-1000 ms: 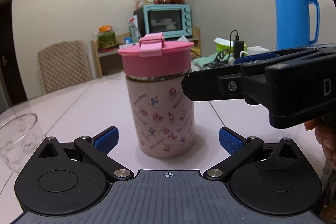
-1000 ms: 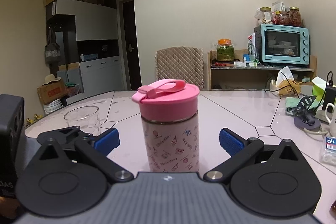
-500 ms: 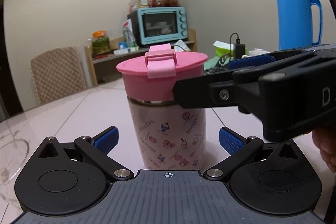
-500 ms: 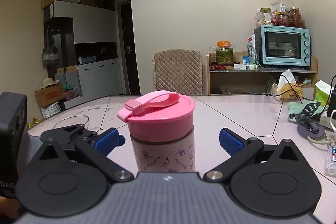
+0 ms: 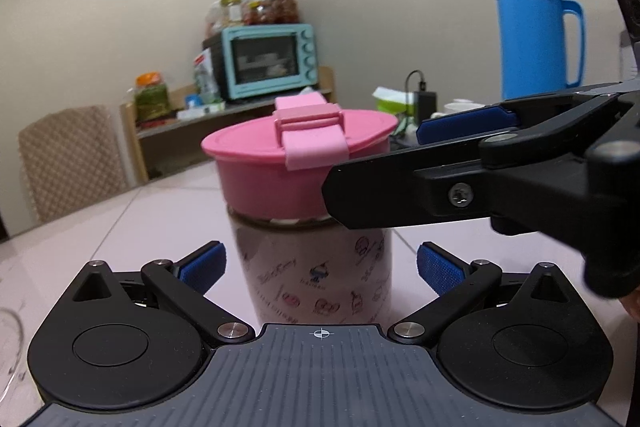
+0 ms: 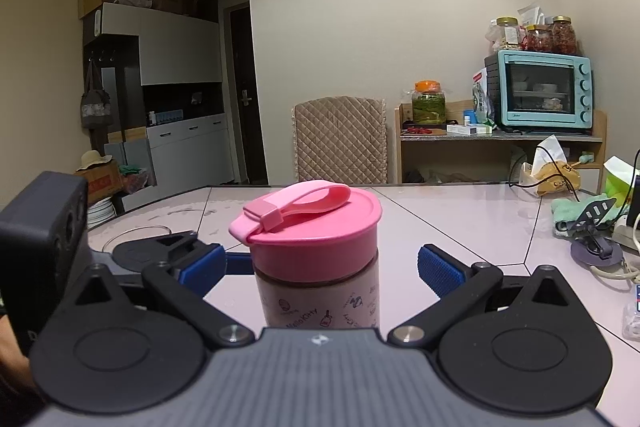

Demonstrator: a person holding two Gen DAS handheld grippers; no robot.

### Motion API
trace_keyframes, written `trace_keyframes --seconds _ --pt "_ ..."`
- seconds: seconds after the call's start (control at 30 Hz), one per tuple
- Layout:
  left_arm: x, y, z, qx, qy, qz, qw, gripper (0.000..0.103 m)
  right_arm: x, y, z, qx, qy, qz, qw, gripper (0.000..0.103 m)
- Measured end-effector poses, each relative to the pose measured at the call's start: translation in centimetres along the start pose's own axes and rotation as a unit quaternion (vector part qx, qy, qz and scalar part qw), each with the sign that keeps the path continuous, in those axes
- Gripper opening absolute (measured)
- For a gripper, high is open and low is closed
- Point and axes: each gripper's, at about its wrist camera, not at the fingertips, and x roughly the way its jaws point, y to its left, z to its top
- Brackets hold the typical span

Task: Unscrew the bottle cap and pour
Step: 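Close the left gripper around the bottle body while the right gripper moves to the lid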

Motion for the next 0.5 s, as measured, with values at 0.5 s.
trace_keyframes --seconds 0.5 --pt "1.4 1.1 -0.3 -0.022 -0.024 -0.021 0.9993 0.103 0.4 0.2 0.1 0.0 -0.001 0.005 1.0 0.103"
